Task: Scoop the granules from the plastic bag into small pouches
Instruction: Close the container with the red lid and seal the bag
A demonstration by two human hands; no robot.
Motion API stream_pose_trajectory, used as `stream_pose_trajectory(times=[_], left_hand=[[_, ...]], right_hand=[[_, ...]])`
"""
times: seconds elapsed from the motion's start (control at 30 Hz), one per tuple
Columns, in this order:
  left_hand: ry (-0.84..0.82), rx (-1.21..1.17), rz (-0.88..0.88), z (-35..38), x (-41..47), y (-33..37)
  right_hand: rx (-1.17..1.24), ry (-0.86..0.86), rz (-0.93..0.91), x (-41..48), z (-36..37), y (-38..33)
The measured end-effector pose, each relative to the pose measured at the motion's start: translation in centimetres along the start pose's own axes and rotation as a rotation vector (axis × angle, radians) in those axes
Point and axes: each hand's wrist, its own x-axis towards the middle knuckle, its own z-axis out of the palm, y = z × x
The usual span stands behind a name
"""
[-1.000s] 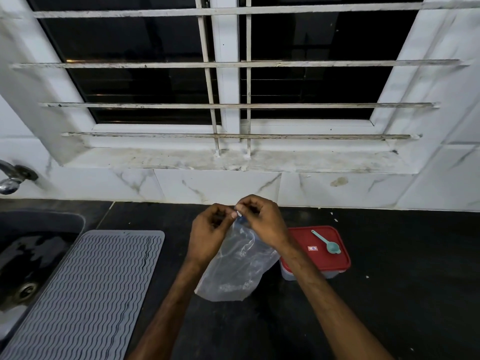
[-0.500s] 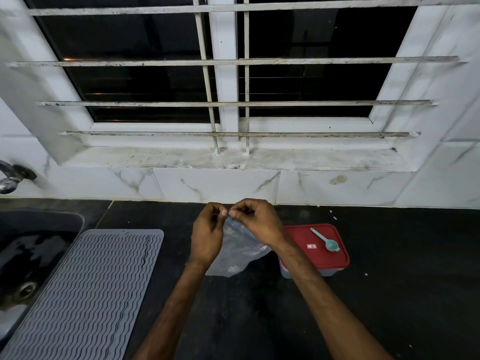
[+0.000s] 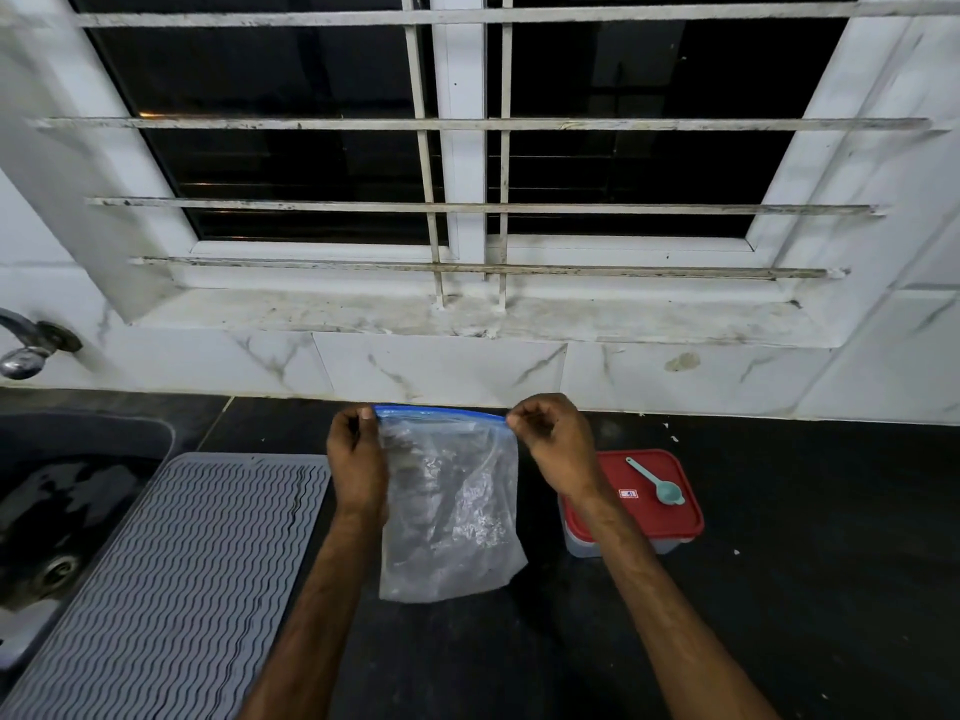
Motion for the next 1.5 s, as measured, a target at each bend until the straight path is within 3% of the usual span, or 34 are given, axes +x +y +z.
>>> stream_pose_trajectory(times=[0.13,0.23,0.3,0.57,0.67,0.77,0.83,0.9,0.97,1.07,1.17,1.3,1.37,1.5], left_hand=[[0.088,-0.149,-0.127,-0.1,0.3,-0.3],[0.151,-0.173,-0.154,-0.3,1.1,-1.0],[0.204,-0.188,-0.182,-0.5,1.9,-1.5],[0.253,-0.233,-0.348,-1.4,4.8,-3.8],[0.142,-0.204,-0.371,-1.5,4.8,-4.0],[0.025,-0.183,-0.352,-1.4,4.1,-3.8],[-0.021,0.043,-0.165,-1.3,3.6,-3.1],[-0.194,0.321,0.071,-1.0,3.5,-2.1],[-0.398,0.609,0.200,-0.2,4.2,-1.4],[-0.638,1.053,0.202,1.3,5.3,-0.7],[-0.752,1.225,0.163,2.3,5.2,-0.6],[-0.954,0.732,-0.221,2.1,4.5,-0.6],[-0.923,0.660,-0.175,1.9,4.4,-1.0],[-0.667,0.556,-0.059,2.0,4.5,-2.6]], right_hand=[[0.418,-0.214,0.370,-1.6,0.9,0.1],[0.249,-0.489,0.495,-3.2,0.6,1.1],[0.181,-0.574,0.503,-3.8,0.8,2.1],[0.295,-0.164,0.489,-3.9,2.5,5.2],[0.283,-0.064,0.416,-4.3,2.9,6.3],[0.272,-0.073,0.356,-4.7,2.5,7.2],[0.241,-0.120,0.309,-4.8,2.1,7.6],[0.169,-0.165,0.247,-4.9,1.9,7.8],[0.137,-0.187,0.207,-4.9,1.9,7.8],[0.106,-0.212,0.155,-4.6,1.5,7.3],[0.088,-0.242,0.105,-4.6,0.8,6.8],[0.031,-0.266,0.072,-5.0,0.1,7.2],[0.019,-0.266,0.071,-5.3,0.0,7.3],[0.042,-0.170,0.169,-5.8,0.8,7.8]])
